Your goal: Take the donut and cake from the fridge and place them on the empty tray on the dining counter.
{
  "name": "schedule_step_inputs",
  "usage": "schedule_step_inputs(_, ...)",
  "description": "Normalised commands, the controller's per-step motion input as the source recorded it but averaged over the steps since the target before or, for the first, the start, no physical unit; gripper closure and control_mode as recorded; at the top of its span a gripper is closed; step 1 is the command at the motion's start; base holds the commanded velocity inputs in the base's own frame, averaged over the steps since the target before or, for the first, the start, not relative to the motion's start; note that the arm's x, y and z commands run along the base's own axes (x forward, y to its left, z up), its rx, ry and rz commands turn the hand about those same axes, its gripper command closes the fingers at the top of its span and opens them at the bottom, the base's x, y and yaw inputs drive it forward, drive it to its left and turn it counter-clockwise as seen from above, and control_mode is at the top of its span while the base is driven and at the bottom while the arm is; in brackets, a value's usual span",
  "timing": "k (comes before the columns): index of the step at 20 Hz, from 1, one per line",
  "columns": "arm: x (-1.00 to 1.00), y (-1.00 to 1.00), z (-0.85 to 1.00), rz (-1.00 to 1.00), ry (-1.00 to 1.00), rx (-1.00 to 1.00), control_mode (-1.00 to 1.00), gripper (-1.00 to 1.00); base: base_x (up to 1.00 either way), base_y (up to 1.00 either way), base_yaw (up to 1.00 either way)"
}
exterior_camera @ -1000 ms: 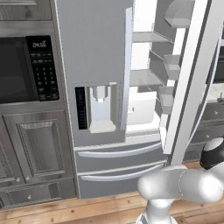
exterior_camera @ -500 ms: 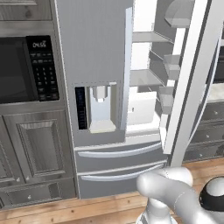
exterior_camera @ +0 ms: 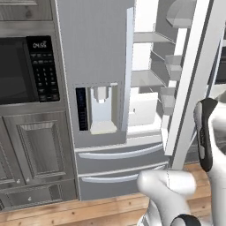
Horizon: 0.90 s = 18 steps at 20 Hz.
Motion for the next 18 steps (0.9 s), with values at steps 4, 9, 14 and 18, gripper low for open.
schedule_step_inputs(4, 0.17, 0.83, 0.07, -0.12, 0.08, -0.64, -1.00, -1.00, 0.00, 0.00, 0.00)
schedule_step_inputs(9, 0.32, 0.63, 0.15, -0.11, 0.10, -0.57, -1.00, -1.00, 0.00, 0.00, 0.00)
schedule_step_inputs(14, 0.29, 0.60, 0.18, -0.11, 0.09, -0.52, -1.00, -1.00, 0.00, 0.00, 0.00)
schedule_step_inputs(18, 0.34, 0.57, 0.21, -0.11, 0.14, -0.46, -1.00, -1.00, 0.00, 0.00, 0.00)
